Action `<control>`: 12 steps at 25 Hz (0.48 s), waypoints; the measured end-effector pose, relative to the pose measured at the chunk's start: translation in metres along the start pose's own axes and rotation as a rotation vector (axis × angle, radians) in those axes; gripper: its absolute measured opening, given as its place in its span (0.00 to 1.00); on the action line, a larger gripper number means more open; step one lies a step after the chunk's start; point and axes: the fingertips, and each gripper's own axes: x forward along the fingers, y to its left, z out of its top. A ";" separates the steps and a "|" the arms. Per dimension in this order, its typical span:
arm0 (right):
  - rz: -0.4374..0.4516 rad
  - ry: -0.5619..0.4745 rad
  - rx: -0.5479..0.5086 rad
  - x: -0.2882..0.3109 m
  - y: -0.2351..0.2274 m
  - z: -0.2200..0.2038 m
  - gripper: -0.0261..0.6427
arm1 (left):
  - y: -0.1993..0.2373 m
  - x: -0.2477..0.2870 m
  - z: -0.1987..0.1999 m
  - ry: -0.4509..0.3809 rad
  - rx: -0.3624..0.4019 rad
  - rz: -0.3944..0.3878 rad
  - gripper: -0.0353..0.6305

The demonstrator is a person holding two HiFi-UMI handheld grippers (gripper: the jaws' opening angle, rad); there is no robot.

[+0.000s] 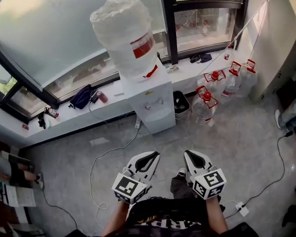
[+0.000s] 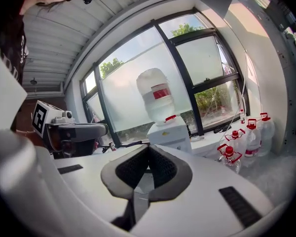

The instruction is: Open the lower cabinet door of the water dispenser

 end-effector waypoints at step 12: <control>-0.030 0.025 0.043 0.043 -0.102 0.003 0.06 | 0.020 0.103 -0.006 0.074 -0.040 -0.038 0.09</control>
